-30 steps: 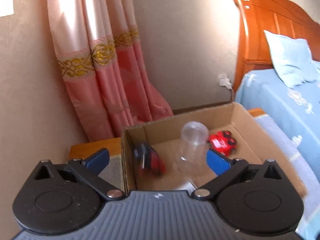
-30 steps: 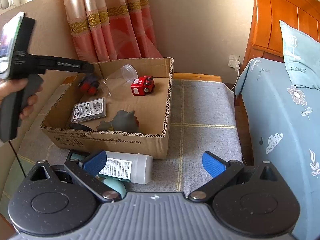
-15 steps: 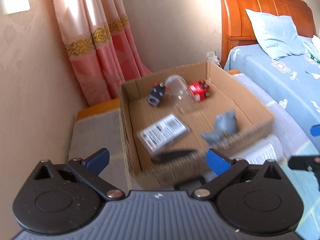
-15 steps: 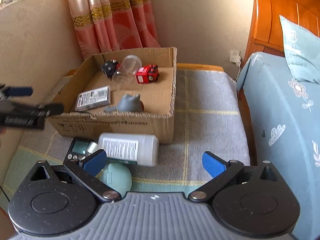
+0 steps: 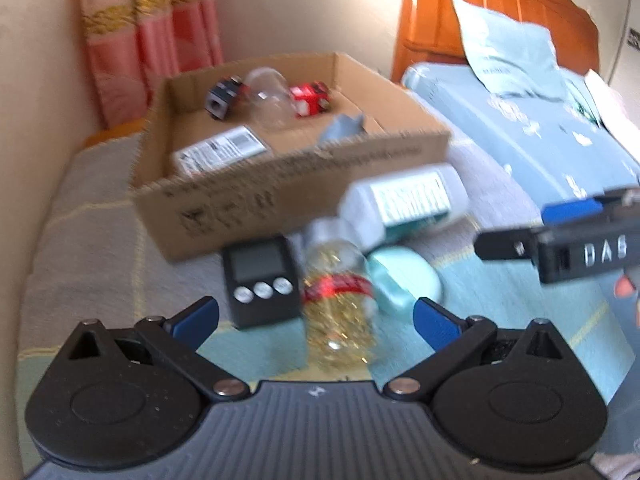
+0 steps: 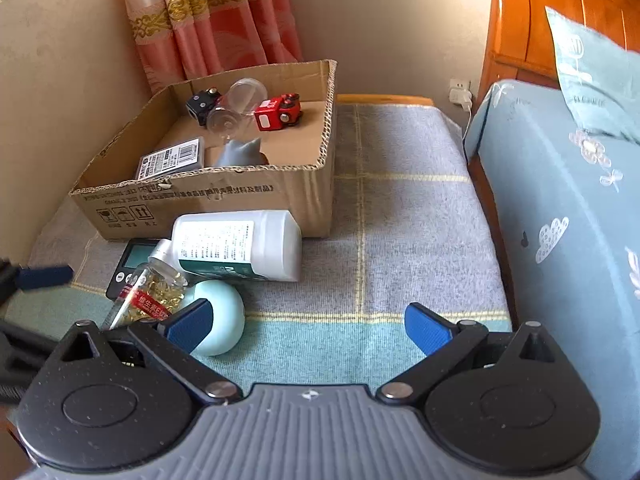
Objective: Organize rigid objects
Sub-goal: 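Grasp the gold capsule jar with the left tool while the right tool approaches the white bottle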
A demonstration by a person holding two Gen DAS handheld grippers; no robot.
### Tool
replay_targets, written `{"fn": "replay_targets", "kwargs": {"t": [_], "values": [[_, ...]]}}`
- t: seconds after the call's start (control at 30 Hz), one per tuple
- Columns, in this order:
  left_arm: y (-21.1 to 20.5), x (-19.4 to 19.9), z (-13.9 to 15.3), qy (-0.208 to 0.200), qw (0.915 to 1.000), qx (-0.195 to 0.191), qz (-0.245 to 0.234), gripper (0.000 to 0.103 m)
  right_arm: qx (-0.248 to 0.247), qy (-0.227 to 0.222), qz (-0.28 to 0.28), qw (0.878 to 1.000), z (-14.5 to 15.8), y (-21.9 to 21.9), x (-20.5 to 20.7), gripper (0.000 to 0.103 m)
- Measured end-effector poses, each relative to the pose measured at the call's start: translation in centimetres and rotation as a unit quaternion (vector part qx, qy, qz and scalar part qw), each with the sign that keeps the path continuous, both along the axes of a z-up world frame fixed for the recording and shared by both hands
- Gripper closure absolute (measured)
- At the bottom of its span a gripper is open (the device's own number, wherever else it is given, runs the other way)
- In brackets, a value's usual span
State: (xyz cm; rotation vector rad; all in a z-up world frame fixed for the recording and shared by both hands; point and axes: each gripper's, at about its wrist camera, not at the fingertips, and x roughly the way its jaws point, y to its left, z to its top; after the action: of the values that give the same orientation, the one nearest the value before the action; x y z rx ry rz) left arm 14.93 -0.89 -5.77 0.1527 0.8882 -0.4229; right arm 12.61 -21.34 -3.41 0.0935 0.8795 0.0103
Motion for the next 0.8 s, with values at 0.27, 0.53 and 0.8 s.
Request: {"fn": "replay_targets", "kwargs": {"t": [0.27,0.53,0.8], "values": [[0.7,-0.3,-2.0,0.012,0.9992,0.031,0.020,0.001,0.000,0.008,0.010,1.000,-0.8,0.4,0.4,0.000],[3.9,-0.5,-2.5,0.024,0.9984,0.007,0.050,0.001,-0.006,0.014,0.017,1.000,-1.1,1.3,1.1,0.000],[5.7,-0.4,-2.1,0.019,0.9957,0.012,0.090,0.001,-0.029,-0.027,0.044,0.998,1.1,3.5,2.4,0.000]]}}
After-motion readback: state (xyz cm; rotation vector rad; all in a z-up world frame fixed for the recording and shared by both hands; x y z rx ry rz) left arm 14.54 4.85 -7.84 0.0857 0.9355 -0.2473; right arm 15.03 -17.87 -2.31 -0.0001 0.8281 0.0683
